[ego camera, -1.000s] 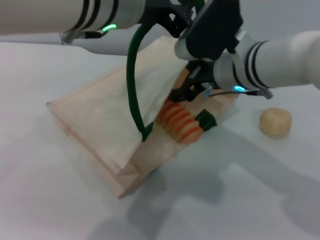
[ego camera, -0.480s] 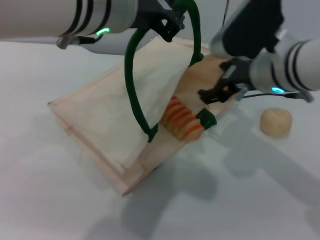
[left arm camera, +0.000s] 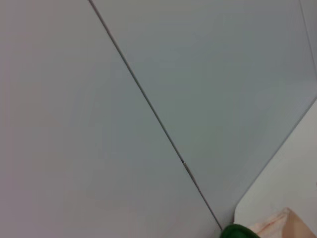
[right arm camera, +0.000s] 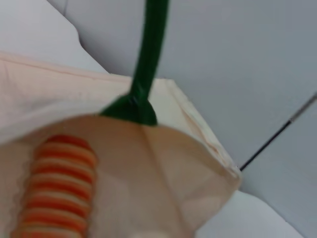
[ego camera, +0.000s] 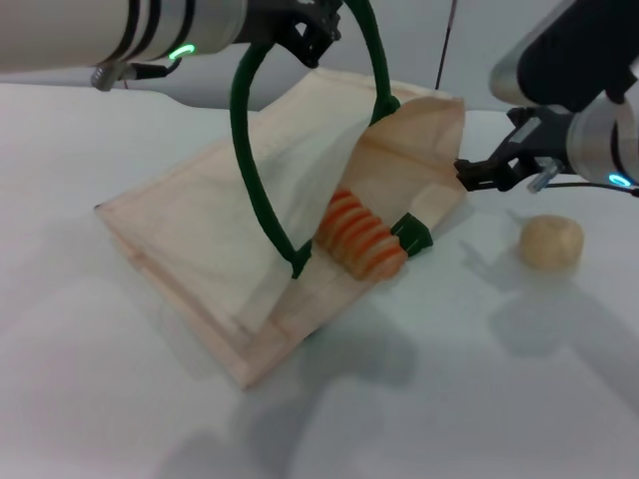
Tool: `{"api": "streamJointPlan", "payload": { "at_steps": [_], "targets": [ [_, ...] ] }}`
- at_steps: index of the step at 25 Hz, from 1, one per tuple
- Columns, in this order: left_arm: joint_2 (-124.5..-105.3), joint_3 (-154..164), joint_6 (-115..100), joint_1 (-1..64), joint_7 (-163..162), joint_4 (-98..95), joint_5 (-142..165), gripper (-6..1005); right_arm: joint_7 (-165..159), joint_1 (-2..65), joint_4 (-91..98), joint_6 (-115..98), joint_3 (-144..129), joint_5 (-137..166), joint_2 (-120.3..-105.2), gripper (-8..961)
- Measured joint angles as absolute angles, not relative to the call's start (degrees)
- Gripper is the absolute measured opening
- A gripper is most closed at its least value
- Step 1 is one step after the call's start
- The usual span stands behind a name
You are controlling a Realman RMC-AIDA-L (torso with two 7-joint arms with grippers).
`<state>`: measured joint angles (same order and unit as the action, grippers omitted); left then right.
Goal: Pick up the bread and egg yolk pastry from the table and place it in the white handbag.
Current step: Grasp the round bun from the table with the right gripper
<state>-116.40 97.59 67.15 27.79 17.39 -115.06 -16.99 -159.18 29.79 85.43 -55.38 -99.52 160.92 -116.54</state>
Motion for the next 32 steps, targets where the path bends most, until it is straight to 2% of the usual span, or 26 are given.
{"api": "streamJointPlan", "payload": {
  "at_steps": [13, 32],
  "targets": [
    [-116.36, 94.87, 66.67, 26.78, 17.16, -114.93, -16.84, 133, -160.07, 28.57, 84.46, -56.03, -97.79, 160.96, -116.54, 865],
    [-116.33, 94.74, 66.61, 26.6, 17.05, -115.46, -16.78, 135, -160.14, 30.94, 75.79, -59.21, -92.94, 160.6, -116.4, 866]
  ]
}}
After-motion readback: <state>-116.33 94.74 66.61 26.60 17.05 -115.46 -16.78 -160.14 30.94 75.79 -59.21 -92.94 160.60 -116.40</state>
